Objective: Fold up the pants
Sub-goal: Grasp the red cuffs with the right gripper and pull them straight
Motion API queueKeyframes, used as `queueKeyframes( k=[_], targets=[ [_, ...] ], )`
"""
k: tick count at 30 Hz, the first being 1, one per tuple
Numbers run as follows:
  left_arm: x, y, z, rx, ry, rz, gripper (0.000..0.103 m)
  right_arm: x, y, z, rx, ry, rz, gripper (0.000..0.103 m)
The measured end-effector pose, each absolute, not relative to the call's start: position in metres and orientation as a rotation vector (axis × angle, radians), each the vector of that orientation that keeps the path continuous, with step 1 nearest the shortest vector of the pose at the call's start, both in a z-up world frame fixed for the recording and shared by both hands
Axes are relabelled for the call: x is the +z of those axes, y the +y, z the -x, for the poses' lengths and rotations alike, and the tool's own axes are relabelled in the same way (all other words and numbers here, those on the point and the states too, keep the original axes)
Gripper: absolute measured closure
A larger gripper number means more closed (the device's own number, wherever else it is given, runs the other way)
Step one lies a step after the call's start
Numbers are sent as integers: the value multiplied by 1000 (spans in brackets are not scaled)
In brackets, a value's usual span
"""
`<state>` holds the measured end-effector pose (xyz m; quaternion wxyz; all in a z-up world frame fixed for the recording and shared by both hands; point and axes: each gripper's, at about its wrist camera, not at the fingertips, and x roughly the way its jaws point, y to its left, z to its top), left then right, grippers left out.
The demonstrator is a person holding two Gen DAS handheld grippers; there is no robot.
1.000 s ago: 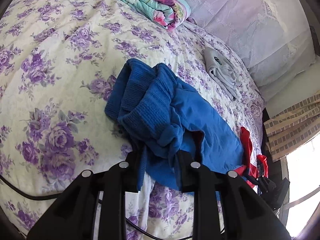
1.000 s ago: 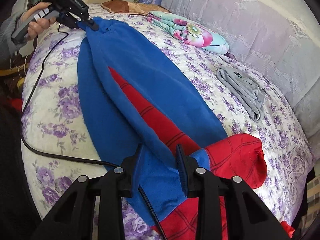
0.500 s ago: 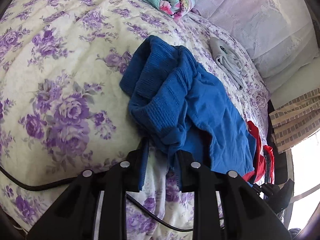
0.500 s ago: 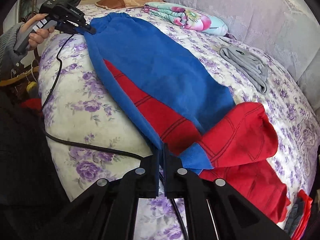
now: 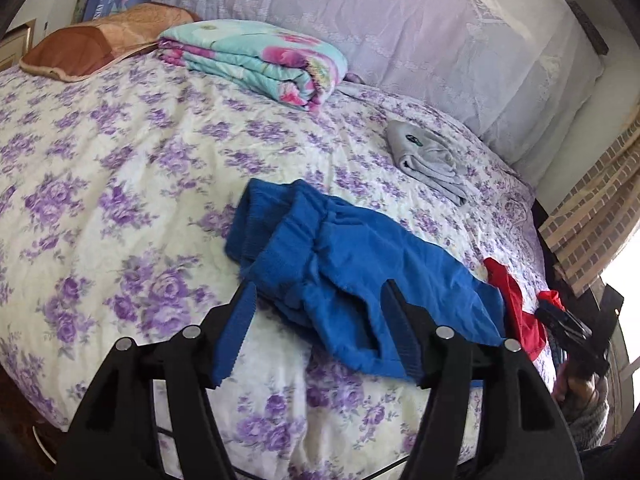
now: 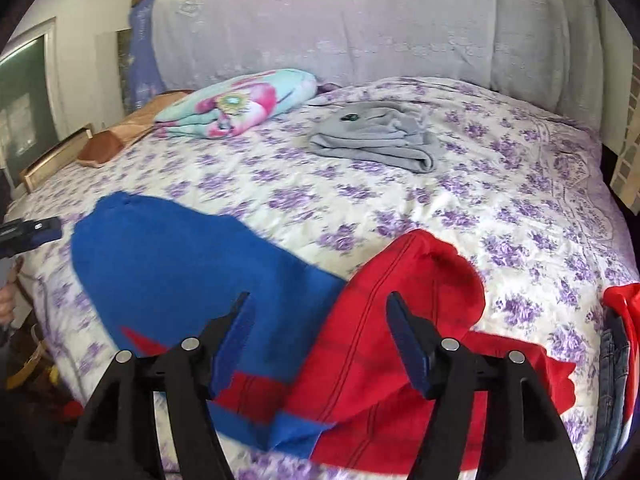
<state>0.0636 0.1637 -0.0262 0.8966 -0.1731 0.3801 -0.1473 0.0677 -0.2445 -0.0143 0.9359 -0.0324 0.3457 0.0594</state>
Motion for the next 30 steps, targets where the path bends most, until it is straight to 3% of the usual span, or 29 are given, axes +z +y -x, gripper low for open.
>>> queueKeyframes(
  k=[3, 8, 9, 10, 12, 14, 20, 23, 24, 25, 29, 30],
  targets=[
    [-25, 139, -72, -352, 783, 312, 31, -32, -243, -111, 18, 759, 61, 35],
    [-37, 111, -87, -402, 810, 286, 29, -57, -262, -146, -107, 827, 31, 35],
    [-41, 108, -90, -410, 823, 283, 29, -60, -268, -145, -107, 826, 15, 41],
    [-46, 104, -92, -410, 836, 275, 29, -63, -273, -141, -97, 829, -4, 64],
    [-57, 100, -96, -403, 861, 257, 29, -67, -287, -134, -62, 827, -80, 91],
    [-66, 99, -98, -400, 885, 256, 29, -61, -299, -119, -66, 776, -136, 100],
    [-70, 102, -97, -406, 881, 262, 29, -15, -366, -18, -87, 503, -459, 100],
    [-71, 98, -98, -410, 887, 253, 29, -42, -405, 25, -189, 539, -597, 99],
    [-72, 97, -98, -410, 892, 246, 29, -61, -415, 31, -209, 592, -654, 94],
    [-73, 94, -98, -405, 897, 236, 28, -80, -424, 36, -245, 641, -727, 75],
    [-72, 87, -94, -381, 902, 203, 28, -94, -436, 53, -262, 620, -832, 70],
    [-72, 88, -92, -380, 902, 207, 28, -89, -434, 54, -264, 607, -807, 57]
  ],
)
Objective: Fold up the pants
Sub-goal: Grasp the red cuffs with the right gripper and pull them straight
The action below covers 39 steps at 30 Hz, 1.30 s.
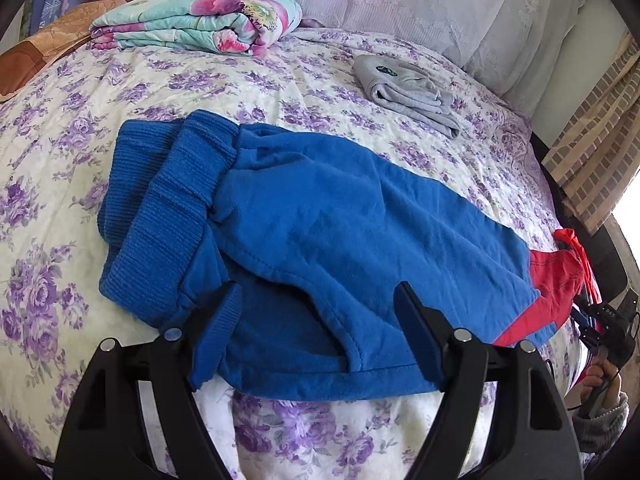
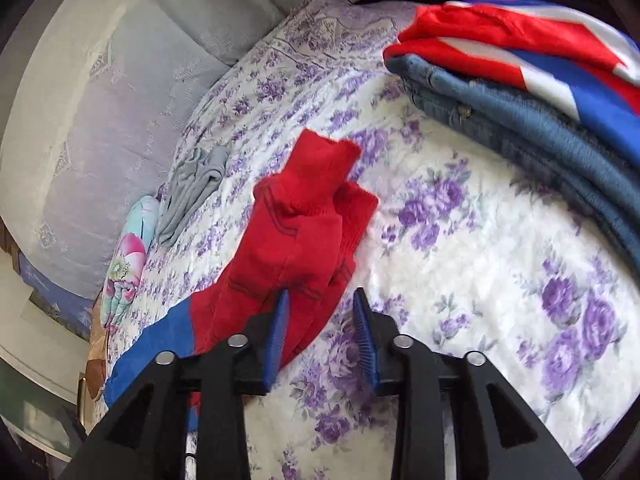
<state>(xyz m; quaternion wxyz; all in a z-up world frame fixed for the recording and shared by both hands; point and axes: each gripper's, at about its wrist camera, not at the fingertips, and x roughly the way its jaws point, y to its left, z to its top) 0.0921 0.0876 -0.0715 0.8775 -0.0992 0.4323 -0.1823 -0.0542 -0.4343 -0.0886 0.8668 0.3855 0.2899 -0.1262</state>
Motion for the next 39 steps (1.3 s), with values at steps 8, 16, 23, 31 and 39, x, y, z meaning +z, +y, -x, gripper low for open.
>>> queueKeyframes(
  k=[8, 16, 23, 31, 39],
  targets=[
    [-65, 93, -86, -373, 882, 250, 28, -103, -462, 48, -241, 591, -957, 32],
    [-75, 82, -95, -300, 881, 196, 27, -104, -471, 16, -114, 490, -990, 80],
    [-78, 78, -96, -277, 893, 179, 27, -88, -471, 29, -172, 517, -814, 78],
    [-48, 70, -78, -313, 789, 140, 27, -59, -476, 69, -377, 498, -662, 32],
    [-44, 23, -81, -475, 776, 82, 27, -9, -351, -47, 205, 564, -488, 63]
  ],
)
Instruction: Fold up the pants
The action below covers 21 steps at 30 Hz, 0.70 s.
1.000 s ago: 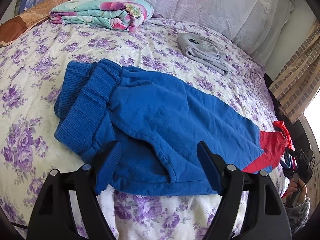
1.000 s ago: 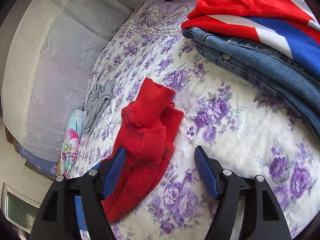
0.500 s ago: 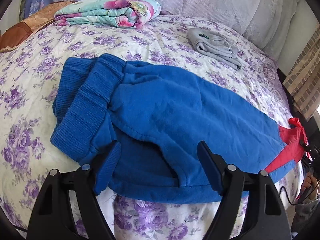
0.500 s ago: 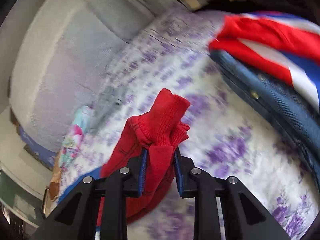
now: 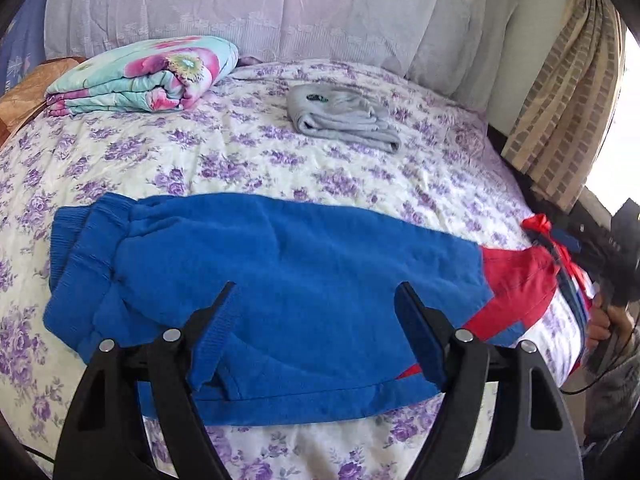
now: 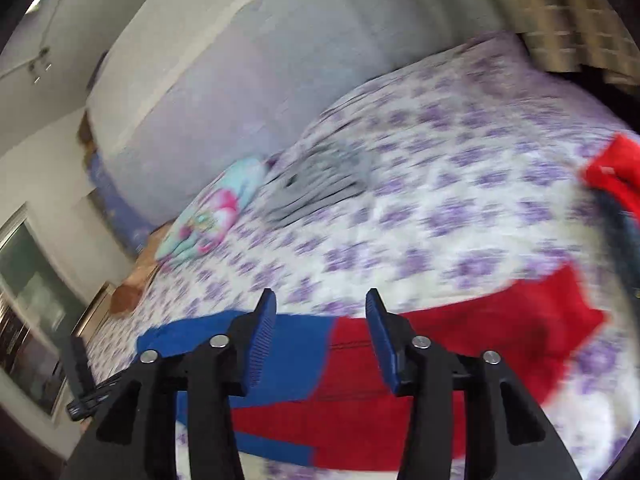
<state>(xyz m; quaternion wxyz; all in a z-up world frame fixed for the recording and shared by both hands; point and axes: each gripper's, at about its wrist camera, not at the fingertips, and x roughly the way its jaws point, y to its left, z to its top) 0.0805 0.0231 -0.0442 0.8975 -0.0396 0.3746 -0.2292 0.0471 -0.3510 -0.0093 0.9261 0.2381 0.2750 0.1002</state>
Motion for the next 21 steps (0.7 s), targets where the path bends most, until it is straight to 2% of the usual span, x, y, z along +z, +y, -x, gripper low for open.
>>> queueKeyframes(
  k=[1, 4, 7, 11, 12, 13, 14, 15, 18, 21],
  targets=[
    [-53, 20, -84, -452, 808, 66, 27, -11, -322, -71, 291, 605, -464, 69],
    [-82, 32, -93, -389, 924, 119, 27, -18, -244, -125, 440, 705, -365, 75],
    [-83, 43, -83, -416, 892, 146, 27, -32, -191, -168, 529, 806, -304, 79],
    [-88, 41, -74, -418, 859, 94, 27, -70, -154, -209, 514, 993, -259, 79],
    [-89, 39, -72, -415, 850, 79, 26, -82, -154, -217, 490, 1039, -257, 86],
    [-89, 38, -72, -416, 844, 69, 24, -89, -156, -222, 472, 1060, -272, 99],
    [-90, 37, -72, -420, 841, 61, 23, -86, -161, -219, 460, 1050, -293, 100],
    [-90, 36, -71, -425, 837, 55, 21, -76, -166, -214, 468, 1019, -305, 94],
    [-91, 37, -72, -450, 828, 53, 15, -42, -175, -208, 446, 923, -231, 92],
    [-93, 33, -72, -457, 827, 31, 9, -44, -178, -226, 431, 977, -197, 89]
  ],
)
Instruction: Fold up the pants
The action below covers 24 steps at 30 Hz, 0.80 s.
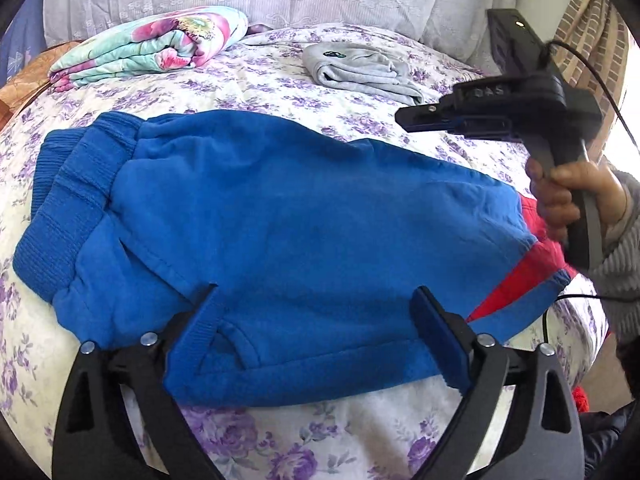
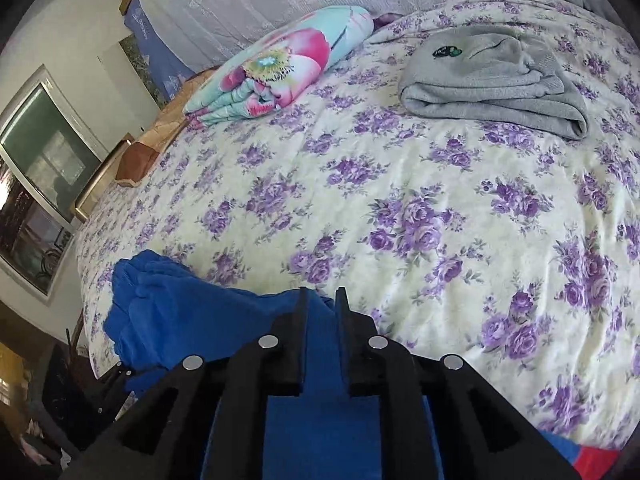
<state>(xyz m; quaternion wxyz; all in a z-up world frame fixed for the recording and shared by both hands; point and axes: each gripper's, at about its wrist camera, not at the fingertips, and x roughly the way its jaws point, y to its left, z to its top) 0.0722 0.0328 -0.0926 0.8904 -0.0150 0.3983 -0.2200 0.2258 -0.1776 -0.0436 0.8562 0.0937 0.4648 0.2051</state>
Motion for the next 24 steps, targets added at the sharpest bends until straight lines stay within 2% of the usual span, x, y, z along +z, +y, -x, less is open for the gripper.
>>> queueKeyframes(
  k=[3, 4, 5, 6, 7, 8, 9, 10, 14, 19, 24],
  targets=[
    [-93, 31, -70, -454, 821, 23, 9, -57, -168, -243, 466, 1040, -204, 88],
    [-93, 32, -70, -457, 821, 32, 9, -59, -160, -247, 481, 1044, -197, 83],
    [-93, 33, -71, -459, 821, 38, 9, -61, -153, -250, 497, 1051, -182, 72],
    [-93, 33, -71, -460, 822, 39, 9, -64, -146, -253, 511, 1059, -161, 55],
    [-93, 33, -71, -459, 822, 35, 9, -67, -139, -254, 513, 1067, -136, 55],
    [-93, 32, -71, -457, 822, 29, 9, -70, -132, -253, 515, 1075, -103, 60],
    [-93, 31, -71, -456, 822, 24, 9, -72, -126, -251, 499, 1071, -52, 81],
    [-93, 31, -71, -456, 822, 24, 9, -71, -123, -248, 478, 1049, -7, 86],
    [-93, 31, -71, -461, 819, 27, 8, -55, -124, -246, 443, 967, 42, 89],
    [-93, 29, -71, -456, 821, 18, 7, -81, -123, -273, 365, 1007, 53, 89],
    [-94, 30, -71, -458, 819, 19, 7, -35, -136, -242, 409, 859, -32, 86]
  ],
)
